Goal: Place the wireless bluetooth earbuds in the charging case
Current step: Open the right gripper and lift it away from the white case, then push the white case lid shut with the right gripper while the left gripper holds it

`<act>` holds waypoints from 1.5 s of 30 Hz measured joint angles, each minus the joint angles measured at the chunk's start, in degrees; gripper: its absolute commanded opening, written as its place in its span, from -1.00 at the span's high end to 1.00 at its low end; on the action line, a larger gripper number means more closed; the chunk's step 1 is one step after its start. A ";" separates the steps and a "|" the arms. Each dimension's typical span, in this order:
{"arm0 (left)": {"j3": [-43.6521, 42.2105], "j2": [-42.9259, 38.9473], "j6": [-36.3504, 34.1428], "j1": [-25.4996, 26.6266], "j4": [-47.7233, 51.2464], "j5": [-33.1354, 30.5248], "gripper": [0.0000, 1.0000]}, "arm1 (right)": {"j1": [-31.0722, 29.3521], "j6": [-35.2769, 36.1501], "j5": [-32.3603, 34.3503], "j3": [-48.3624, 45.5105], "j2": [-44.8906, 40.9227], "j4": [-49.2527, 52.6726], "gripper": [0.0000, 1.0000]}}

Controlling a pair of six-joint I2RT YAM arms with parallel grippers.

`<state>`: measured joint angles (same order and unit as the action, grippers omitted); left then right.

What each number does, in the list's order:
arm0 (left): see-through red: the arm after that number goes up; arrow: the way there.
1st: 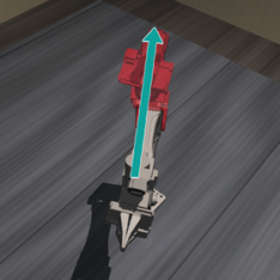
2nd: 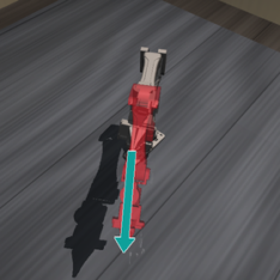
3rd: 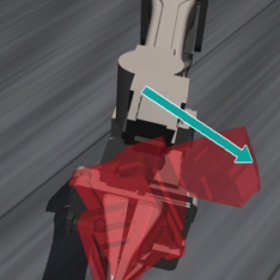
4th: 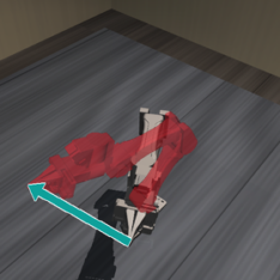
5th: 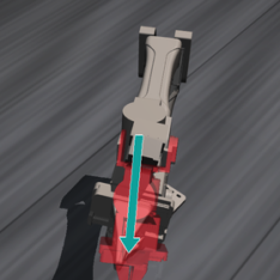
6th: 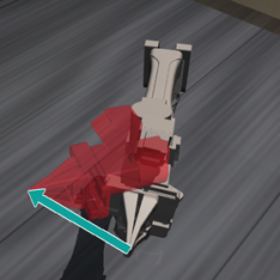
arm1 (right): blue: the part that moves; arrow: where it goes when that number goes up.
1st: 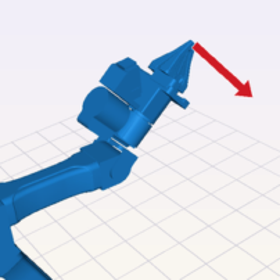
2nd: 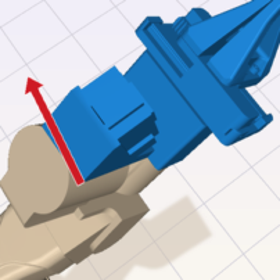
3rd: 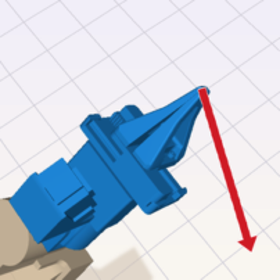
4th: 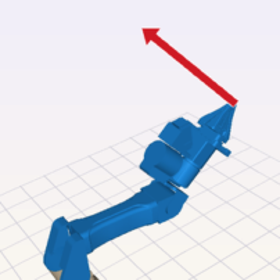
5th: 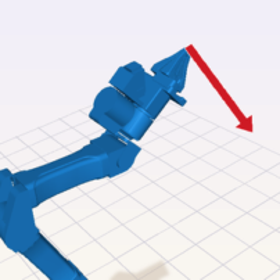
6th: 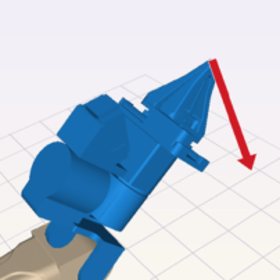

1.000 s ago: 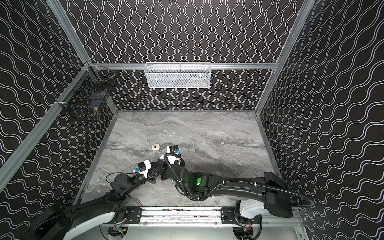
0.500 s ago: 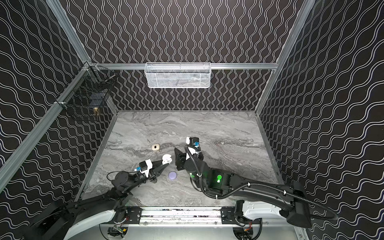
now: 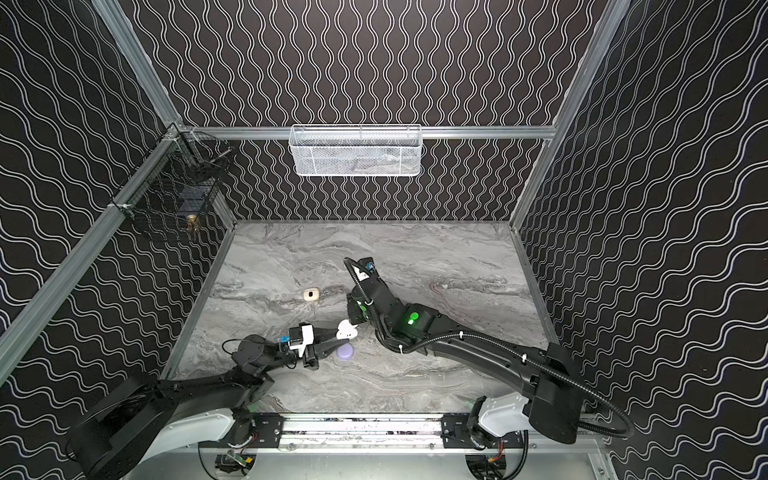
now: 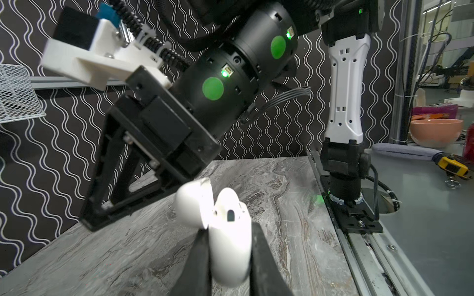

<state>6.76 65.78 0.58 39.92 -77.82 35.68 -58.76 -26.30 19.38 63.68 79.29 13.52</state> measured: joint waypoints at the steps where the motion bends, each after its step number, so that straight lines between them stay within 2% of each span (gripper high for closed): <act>1: 0.00 -0.15 0.02 0.00 0.15 0.11 1.00 | -0.02 0.00 -0.63 0.00 0.02 0.00 0.24; 8: 0.00 -1.40 0.00 0.11 5.60 -1.68 1.00 | -2.99 -0.04 -3.82 -2.82 -2.62 -2.12 0.25; 13: -0.50 -1.18 0.00 0.11 5.92 -3.80 1.00 | -4.48 -0.24 -4.07 -4.94 -4.74 -3.37 0.27; 22: -1.36 -3.26 -0.07 0.15 9.79 -6.40 1.00 | -4.57 -3.04 -5.22 -10.67 -7.10 -8.17 0.44; 27: -1.60 -5.14 -0.66 0.20 12.24 -7.98 1.00 | -4.55 -4.83 -9.38 -13.99 -10.16 -11.30 0.51; 34: -1.55 -7.37 -1.05 -0.04 11.17 -12.48 1.00 | -4.90 -6.95 -19.91 -19.67 -15.32 -10.84 0.52; 38: -1.44 -7.69 -1.42 0.00 10.97 -12.66 1.00 | -4.79 -7.30 -19.65 -20.50 -18.91 -9.70 0.51; 41: -1.01 -7.21 -2.08 0.00 10.64 -11.85 1.00 | -4.74 -7.23 -15.89 -19.61 -22.27 -7.56 0.51; 45: -0.02 -5.57 -2.23 0.07 9.75 -7.74 1.00 | -3.69 -5.73 -8.83 -18.36 -25.92 -6.95 0.51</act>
<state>6.74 60.20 -1.65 39.99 -68.07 27.94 -62.46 -32.03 10.55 45.32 53.36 6.57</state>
